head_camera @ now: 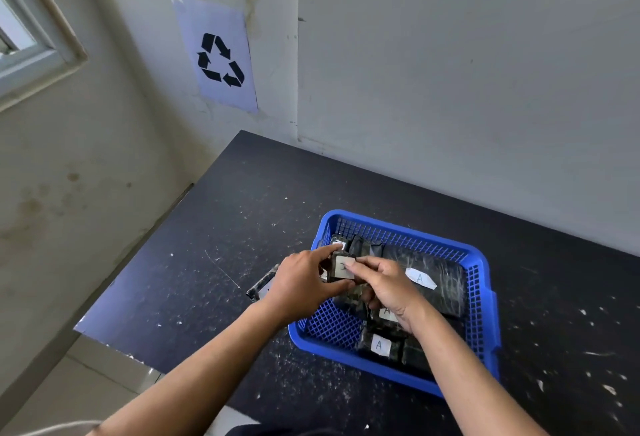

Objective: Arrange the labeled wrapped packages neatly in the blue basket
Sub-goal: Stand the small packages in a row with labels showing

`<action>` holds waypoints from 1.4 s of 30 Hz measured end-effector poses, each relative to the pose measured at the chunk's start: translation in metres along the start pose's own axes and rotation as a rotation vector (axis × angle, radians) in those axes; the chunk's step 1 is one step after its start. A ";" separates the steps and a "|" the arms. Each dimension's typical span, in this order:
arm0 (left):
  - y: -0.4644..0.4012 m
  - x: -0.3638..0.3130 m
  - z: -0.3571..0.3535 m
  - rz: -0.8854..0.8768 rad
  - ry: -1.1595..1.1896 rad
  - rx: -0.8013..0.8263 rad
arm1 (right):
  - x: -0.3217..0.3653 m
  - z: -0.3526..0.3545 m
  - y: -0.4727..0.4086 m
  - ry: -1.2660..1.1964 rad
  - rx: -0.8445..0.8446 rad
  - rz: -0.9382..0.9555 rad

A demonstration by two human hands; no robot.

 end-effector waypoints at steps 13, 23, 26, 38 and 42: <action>0.043 0.043 -0.027 -0.118 -0.390 0.026 | -0.031 -0.058 -0.012 0.833 -0.219 -0.115; 0.046 0.042 -0.019 -0.095 -0.218 -0.043 | -0.044 -0.070 0.010 0.985 -0.154 0.424; 0.049 0.046 -0.017 -0.046 -0.140 -0.049 | -0.046 -0.067 0.011 1.112 -0.102 0.539; 0.051 0.046 -0.017 -0.042 -0.209 -0.035 | -0.037 -0.065 0.001 1.163 -0.226 0.685; 0.052 0.048 -0.018 -0.114 -0.231 -0.091 | -0.041 -0.059 -0.005 1.135 -0.178 0.656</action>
Point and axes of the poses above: each hand's wrist, its own y-axis away from the middle knuckle, its own z-axis out of the back of the hand, x = y × z, the point moved 3 cm from there along -y, towards the middle knuckle, and after that the axes turned 5 degrees about -x, right-handed, at the moved point
